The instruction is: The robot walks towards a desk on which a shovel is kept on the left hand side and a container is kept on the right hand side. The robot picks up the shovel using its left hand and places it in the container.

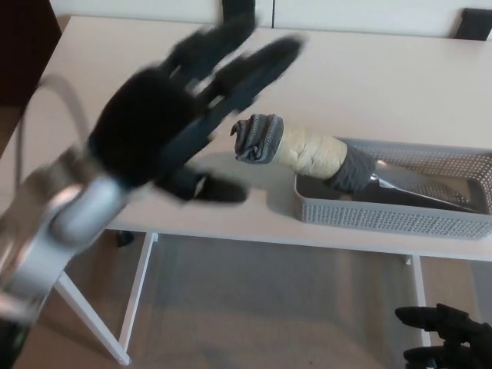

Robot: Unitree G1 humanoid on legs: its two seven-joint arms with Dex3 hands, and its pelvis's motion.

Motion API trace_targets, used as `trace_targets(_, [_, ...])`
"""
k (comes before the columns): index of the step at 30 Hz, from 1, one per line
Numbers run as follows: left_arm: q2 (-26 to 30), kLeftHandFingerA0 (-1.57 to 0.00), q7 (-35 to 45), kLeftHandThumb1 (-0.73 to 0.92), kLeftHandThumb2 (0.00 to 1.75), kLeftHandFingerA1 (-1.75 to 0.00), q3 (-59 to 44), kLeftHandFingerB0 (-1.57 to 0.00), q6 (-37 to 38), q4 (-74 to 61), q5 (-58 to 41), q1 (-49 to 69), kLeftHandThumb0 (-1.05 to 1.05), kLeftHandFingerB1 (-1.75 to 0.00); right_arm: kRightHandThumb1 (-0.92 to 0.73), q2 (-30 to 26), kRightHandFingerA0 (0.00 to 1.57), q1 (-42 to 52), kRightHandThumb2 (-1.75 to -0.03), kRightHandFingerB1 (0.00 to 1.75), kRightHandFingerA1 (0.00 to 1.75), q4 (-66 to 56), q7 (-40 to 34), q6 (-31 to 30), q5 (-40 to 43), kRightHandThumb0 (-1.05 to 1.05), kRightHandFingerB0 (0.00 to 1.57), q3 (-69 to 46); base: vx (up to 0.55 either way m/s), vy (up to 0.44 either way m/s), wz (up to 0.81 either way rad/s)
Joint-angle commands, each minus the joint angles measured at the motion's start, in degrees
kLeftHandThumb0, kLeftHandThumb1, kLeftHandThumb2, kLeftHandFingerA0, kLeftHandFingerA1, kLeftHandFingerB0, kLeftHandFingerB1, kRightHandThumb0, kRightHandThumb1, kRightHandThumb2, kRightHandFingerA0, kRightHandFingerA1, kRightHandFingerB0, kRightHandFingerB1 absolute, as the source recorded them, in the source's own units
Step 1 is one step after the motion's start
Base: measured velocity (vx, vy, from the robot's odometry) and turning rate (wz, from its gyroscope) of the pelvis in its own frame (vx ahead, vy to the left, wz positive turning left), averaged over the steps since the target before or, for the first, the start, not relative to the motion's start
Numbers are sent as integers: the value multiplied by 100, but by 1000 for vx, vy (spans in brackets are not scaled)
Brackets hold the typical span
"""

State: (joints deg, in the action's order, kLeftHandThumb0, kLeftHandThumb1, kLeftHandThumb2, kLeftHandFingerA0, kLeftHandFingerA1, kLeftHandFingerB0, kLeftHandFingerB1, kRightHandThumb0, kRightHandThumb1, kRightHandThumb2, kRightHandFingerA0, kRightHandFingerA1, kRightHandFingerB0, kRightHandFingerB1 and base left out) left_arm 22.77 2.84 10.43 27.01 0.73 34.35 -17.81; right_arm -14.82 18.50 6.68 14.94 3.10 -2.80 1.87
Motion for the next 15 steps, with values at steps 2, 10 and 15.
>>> trace_targets(2, [1540, -6, 1906, 56, 75, -23, -3450, -9, 2761, -2464, -5382, 7719, -91, -21, -64, -62, 52, 427, -59, 35, 39, 479, -367, 309, -199, -44, 42, -159, 0, 0, 0])
trace_targets(10, [1557, -5, 2375, 50, 86, -36, -3858, -11, 3105, -1552, -5837, 9135, -82, -33, -64, -90, 51, 559, -59, 36, 39, 658, -347, 381, -121, -42, 42, -268, 0, 0, 0])
trace_targets(15, [1608, -1, 2851, 26, 90, -49, -3482, 0, 2326, -1096, -5719, 8682, -37, -47, -64, -49, 50, 571, -59, 35, 39, 856, -370, 475, -22, -41, 41, -366, 0, 0, 0])
